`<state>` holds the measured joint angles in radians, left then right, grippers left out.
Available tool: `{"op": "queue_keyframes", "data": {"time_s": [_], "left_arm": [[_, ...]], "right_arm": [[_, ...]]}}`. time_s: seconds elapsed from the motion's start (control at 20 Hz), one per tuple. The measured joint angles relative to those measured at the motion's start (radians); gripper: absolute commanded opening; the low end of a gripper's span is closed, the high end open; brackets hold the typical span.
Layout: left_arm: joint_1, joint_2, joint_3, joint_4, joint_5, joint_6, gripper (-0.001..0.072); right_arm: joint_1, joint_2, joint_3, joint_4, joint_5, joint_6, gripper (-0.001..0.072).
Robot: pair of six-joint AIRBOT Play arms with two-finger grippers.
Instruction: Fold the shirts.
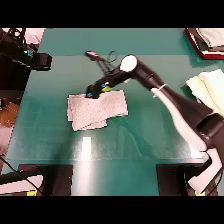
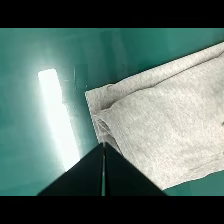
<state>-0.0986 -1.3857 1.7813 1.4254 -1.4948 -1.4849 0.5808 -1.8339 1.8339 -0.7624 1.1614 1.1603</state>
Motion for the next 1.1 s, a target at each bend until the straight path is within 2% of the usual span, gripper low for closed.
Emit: {"op": "queue_keyframes", "data": {"time_s": [0.05, 0.1, 0.15, 0.45, 0.75, 0.8, 0.85, 0.95, 1.0, 1.1], "left_arm": [[0.0, 0.0, 0.0, 0.0, 0.0, 0.0, 0.0023], [0.0, -0.002, 0.0, 0.0, 0.0, 0.0, 0.0023], [0.0, -0.004, 0.0, 0.0, 0.002, 0.0, 0.0023], [0.0, -0.009, -0.026, -0.051, 0.043, 0.0, 0.0023], [0.0, -0.013, -0.048, -0.09, 0.063, 0.0, 0.0023], [0.0, -0.013, -0.049, -0.092, 0.063, 0.0, 0.0023], [0.0, -0.013, -0.05, -0.092, 0.063, 0.0, 0.0023], [0.0, -0.013, -0.051, -0.097, 0.057, 0.0, 0.0023], [0.0, -0.013, -0.051, -0.097, 0.053, 0.0, 0.0023], [0.0, -0.013, -0.051, -0.098, 0.045, 0.0, 0.0023]], "right_arm": [[-0.042, 0.024, -0.05, 0.001, 0.008, 0.008, 0.046], [-0.09, 0.048, -0.106, 0.0, 0.014, 0.019, 0.0521], [-0.135, 0.069, -0.16, 0.0, 0.016, 0.03, 0.0649], [-0.352, 0.124, -0.455, 0.015, 0.043, 0.082, 0.0652], [-0.367, 0.128, -0.602, 0.13, -0.062, 0.076, 0.0651], [-0.357, 0.122, -0.609, 0.152, -0.079, 0.074, 0.064], [-0.347, 0.114, -0.614, 0.177, -0.095, 0.071, 0.0581], [-0.325, 0.087, -0.622, 0.238, -0.113, 0.056, 0.0568], [-0.312, 0.072, -0.622, 0.272, -0.119, 0.044, 0.0478], [-0.285, 0.046, -0.628, 0.335, -0.128, 0.016, 0.0365]]}}
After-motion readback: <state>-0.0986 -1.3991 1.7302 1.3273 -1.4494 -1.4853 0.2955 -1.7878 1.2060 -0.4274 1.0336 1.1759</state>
